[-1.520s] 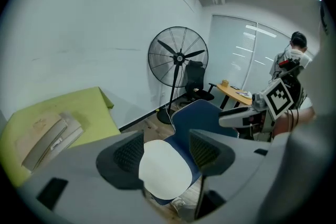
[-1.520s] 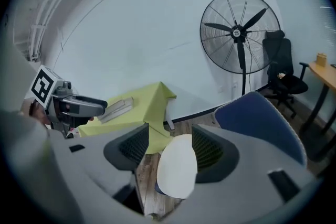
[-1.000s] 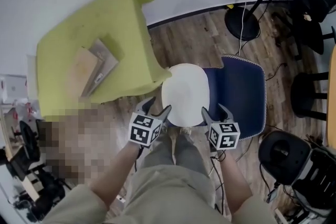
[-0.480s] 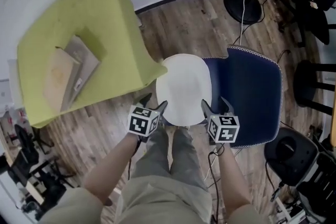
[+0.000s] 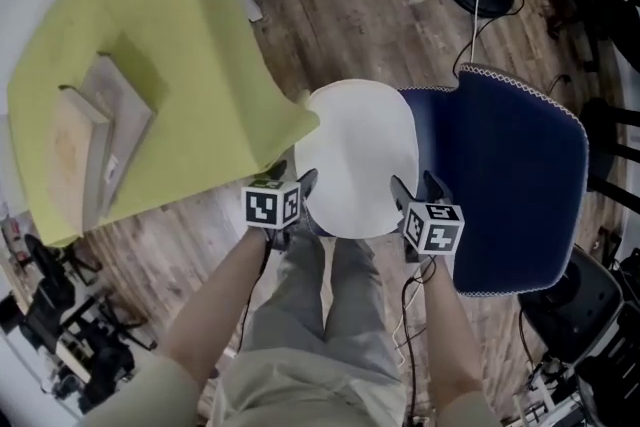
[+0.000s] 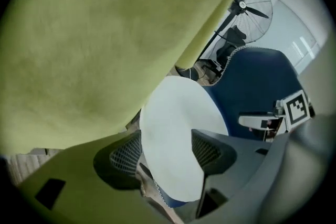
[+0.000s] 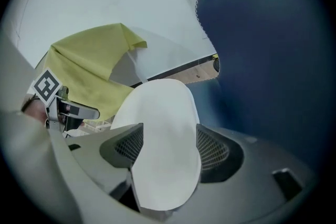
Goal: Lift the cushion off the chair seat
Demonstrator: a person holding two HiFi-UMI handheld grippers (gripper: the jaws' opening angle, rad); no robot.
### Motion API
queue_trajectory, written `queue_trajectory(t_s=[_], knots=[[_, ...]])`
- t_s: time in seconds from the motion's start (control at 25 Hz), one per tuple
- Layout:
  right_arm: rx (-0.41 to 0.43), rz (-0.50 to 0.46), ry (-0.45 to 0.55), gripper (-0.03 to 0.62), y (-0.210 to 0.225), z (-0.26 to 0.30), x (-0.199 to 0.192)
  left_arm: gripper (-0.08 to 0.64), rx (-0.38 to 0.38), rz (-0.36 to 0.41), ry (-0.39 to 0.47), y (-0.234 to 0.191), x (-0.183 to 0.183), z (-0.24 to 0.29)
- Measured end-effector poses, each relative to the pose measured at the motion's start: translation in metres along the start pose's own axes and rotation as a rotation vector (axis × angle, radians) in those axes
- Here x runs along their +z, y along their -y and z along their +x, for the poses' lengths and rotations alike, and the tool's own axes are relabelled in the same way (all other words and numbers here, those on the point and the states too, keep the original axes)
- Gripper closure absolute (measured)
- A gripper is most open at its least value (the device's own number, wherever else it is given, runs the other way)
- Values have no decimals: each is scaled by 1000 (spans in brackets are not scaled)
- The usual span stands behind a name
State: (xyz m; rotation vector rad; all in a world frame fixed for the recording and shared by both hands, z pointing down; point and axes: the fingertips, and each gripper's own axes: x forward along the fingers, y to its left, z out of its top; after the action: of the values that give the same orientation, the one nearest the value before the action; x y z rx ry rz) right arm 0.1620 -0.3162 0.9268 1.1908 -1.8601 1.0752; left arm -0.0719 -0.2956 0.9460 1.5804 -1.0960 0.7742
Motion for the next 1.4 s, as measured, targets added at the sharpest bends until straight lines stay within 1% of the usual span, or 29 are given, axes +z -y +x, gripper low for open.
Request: queue_trajectory(t_s=[0.08,0.2,0.32,0.4,0.48,0.64,0.68,0.76,0.84,0.96,1.04,1.12,1.24,1.32,1.4], knots=[[-2,-14,-21,268,8,17,-6,270,-13,-15,-20,-9,-9,16],[-2,-23,-51,261,14,43,-13,266,-18,-10,-41,-20,-19,34],[-13,-29,-69,254,19,61,-23,264,2,-46,-66,-32,-33,52],[-30,-34,-94,250,25,70,-32,264,-6,-66,-82,-33,-40,62],[-45,-20,-106,244,29,78,-38,264,-23,-88,-94,-33,-45,70],[-50,15,-107,241,32,83,-43,265,-33,-125,-105,-34,-50,77],[-42,31,-118,253,31,83,-44,272,-32,-115,-108,-33,-50,76],[-16,84,-145,343,29,83,-47,314,-14,-59,-120,-30,-48,75],[-8,118,-158,389,26,80,-46,345,18,-13,-131,-28,-47,73],[-27,138,-142,484,24,71,-44,407,41,-1,-127,-27,-45,63],[-41,139,-144,502,21,63,-47,435,34,12,-128,-24,-42,55],[-45,127,-153,508,16,51,-52,456,22,37,-149,-19,-43,47],[-55,141,-149,509,13,27,-58,463,-8,77,-165,-6,-42,30],[-65,158,-126,509,12,6,-54,465,-28,104,-153,6,-36,16],[-83,153,-98,509,6,-21,-42,466,-45,126,-137,19,-29,-2]])
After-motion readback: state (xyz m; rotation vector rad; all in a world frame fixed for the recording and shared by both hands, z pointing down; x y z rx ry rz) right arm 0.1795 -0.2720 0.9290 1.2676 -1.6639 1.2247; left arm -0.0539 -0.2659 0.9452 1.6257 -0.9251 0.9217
